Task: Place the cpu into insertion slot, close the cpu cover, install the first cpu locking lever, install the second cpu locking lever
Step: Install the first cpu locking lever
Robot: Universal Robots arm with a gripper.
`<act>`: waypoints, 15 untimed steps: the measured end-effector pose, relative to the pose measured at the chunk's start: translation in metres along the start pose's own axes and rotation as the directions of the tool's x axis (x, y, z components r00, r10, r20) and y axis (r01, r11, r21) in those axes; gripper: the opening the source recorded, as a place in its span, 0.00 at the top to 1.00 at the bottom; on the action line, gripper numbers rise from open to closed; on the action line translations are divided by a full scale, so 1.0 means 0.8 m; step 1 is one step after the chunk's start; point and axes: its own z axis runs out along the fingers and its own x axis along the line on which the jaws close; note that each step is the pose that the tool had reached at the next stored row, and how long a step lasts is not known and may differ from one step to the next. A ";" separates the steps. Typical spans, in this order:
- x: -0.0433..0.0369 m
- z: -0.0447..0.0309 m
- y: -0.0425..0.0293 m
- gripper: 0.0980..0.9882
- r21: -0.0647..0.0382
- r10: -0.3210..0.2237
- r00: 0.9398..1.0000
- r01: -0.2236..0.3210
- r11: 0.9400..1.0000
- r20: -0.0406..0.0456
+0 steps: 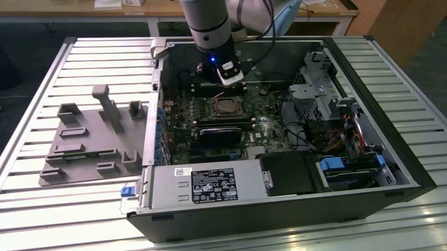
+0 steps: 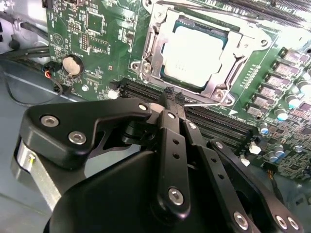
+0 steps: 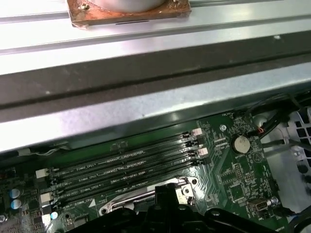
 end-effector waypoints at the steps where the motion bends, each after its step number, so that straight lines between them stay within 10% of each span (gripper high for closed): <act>1: 0.000 0.0003 0.0009 1.00 0.000 0.000 1.000 0.000 1.000 0.000; 15: 0.001 0.0114 0.0099 1.00 0.003 0.014 1.000 -0.014 1.000 0.003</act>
